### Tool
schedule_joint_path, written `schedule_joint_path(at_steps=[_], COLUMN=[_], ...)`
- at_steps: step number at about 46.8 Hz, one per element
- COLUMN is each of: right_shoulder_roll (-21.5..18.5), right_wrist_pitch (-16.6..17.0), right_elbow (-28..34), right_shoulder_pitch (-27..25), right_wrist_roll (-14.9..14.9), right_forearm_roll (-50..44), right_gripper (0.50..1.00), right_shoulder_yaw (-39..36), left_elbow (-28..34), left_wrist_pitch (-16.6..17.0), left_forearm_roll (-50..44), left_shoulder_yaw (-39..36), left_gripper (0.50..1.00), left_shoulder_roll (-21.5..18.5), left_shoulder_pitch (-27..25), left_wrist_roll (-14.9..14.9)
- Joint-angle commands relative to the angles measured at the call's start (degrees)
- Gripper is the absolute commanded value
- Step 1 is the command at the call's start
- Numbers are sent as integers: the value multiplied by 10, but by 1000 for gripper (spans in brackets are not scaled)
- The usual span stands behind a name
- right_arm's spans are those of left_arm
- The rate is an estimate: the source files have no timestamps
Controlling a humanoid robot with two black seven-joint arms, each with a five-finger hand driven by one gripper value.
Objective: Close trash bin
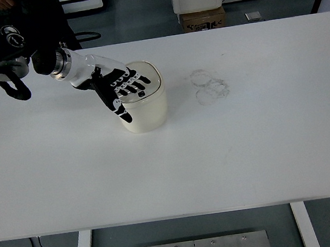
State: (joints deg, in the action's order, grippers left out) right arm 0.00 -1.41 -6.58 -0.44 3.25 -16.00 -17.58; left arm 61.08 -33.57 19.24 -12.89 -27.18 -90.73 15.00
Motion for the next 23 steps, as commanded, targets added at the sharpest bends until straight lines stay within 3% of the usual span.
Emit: schedule_joint_path(at_steps=[1, 14, 23], right_shoulder_roll=[0, 0, 0], right_wrist_pitch=[0, 0, 0], right_elbow=[1, 0, 0], right_shoulder_pitch=[0, 0, 0], right_wrist_roll=[0, 0, 0], right_forearm_roll=[0, 0, 0], right_gripper=[991, 991, 991], right_shoulder_yaw=[0, 0, 0], left_elbow=[0, -9, -54], left_wrist_pitch=[0, 5, 9], left_forearm_roll=[0, -13, -57], left_shoulder_yaw=[0, 11, 34], left_gripper=[1000, 1000, 1000], left_shoulder_roll=[-1, -13, -14], left_shoulder_pitch=[-3, -23, -11], left_wrist_roll=[-1, -4, -8])
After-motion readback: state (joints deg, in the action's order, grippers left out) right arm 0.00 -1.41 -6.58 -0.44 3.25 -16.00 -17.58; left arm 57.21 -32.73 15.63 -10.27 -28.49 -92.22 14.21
